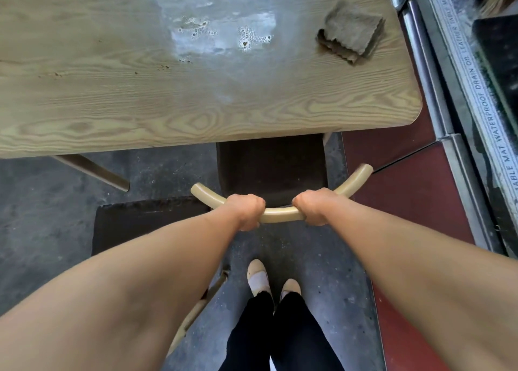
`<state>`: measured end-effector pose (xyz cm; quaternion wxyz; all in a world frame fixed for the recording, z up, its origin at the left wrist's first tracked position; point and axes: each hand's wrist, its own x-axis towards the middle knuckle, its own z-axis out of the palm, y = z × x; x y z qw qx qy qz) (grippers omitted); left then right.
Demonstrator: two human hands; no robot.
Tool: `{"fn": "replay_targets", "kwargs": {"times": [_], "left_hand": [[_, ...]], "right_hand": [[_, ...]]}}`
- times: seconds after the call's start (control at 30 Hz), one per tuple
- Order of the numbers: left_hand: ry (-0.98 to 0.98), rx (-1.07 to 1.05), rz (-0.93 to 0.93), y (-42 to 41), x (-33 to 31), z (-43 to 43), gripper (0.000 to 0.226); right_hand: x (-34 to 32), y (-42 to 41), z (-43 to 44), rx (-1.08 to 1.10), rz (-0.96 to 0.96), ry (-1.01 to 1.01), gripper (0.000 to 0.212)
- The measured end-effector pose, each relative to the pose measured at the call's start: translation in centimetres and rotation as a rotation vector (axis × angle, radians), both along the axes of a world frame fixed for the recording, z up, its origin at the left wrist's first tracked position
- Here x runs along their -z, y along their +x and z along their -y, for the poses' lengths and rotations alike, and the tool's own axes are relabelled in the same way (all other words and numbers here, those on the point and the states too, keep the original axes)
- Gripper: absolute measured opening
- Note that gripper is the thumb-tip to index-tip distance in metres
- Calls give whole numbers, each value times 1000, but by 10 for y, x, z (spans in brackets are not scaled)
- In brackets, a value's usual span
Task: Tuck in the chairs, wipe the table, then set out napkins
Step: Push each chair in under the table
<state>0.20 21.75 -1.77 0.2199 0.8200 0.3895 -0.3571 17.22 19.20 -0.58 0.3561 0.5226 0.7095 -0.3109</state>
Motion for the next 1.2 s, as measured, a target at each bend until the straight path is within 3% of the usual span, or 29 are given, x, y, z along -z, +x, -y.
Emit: {"fn": "replay_targets", "kwargs": {"times": [0.2,0.37,0.47,0.57,0.7,0.8,0.9,1.0,1.1,1.2], "left_hand": [[80,-6,37,2,6,-1,28],[-97,-176,30,7,-4,-5,45],[-136,-296,138,10,-14,-1,52],[-21,-498,325,14,-26,10,41],[152,-834,195,22,-44,19,46],[-50,-1158,127,16,-46,25,55],[-156,-1512,186,15,-41,23,56],[-254,-1726,181,21,-38,15,42],[-438,-1995,209,20,-31,17,47],[-430,-2141,323,15,-7,13,48]], "right_hand": [[7,4,0,1,15,109,40],[1,9,5,103,-42,131,46],[-14,16,8,176,-78,140,52],[-33,20,11,267,-45,288,49],[-53,22,10,610,138,278,48],[-55,30,14,936,173,35,57],[-45,31,16,1270,66,-100,62],[-30,27,13,1556,-75,-147,58],[-20,19,7,1790,-188,-231,50],[-15,17,0,2025,-273,-249,48]]}}
